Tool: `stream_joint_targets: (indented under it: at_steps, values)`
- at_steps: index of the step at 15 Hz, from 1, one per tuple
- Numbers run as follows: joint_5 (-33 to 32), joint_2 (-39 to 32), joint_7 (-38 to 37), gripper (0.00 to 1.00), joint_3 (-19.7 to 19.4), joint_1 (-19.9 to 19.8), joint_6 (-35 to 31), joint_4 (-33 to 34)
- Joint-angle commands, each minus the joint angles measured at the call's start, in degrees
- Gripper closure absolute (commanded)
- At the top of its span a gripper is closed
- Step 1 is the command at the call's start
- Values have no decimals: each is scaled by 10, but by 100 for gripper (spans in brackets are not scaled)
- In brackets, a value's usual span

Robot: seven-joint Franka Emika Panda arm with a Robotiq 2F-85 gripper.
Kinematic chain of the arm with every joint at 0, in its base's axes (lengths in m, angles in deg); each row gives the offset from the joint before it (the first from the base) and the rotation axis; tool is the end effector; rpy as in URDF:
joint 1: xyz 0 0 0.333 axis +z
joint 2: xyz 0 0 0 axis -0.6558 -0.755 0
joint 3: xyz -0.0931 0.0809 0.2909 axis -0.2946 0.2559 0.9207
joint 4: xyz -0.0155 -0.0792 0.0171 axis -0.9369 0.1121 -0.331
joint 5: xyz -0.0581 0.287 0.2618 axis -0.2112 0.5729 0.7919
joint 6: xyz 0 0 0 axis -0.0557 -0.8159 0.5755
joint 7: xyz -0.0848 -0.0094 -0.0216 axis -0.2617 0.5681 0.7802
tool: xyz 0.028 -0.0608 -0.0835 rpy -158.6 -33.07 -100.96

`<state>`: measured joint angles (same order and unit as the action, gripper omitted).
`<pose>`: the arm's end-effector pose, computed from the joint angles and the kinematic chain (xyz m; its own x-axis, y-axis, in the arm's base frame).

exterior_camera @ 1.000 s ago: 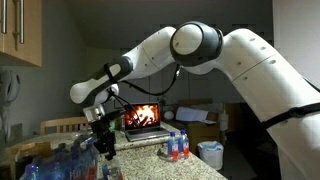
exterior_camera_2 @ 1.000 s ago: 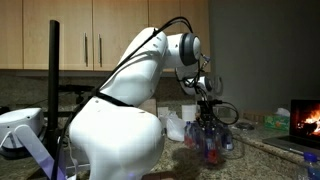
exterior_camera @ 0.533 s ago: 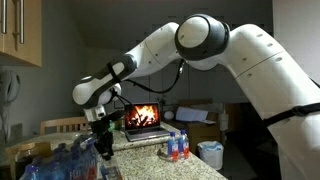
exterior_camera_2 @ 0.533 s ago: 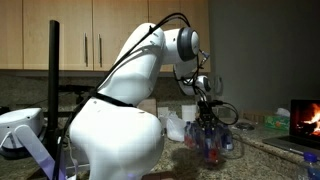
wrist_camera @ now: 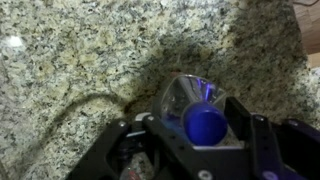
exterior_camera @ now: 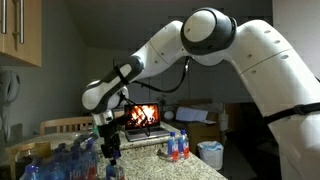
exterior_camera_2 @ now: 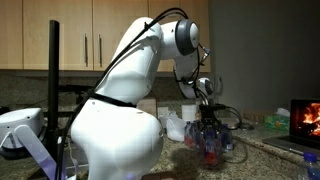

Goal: Pick up the three water bottles and move them to the left.

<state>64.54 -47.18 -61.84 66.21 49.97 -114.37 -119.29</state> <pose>0.6141 0.1673 0.3262 0.6979 0.6771 -0.2332 0.7019 -0.7114 0.0348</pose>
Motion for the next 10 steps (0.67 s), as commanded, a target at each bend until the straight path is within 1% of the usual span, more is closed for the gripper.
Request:
stream_joint_targets:
  at_steps: [1, 3, 5, 7, 10]
  values:
    - [4, 22, 17, 3, 6, -14, -33, -49]
    - [4, 24, 16, 0, 6, -14, -40, -57]
    - [2, 30, 12, 0, 5, -15, -52, -67]
    - [11, 47, 14, 0, 8, -20, -86, -80]
    - [29, 98, 15, 0, 11, -27, -160, -115]
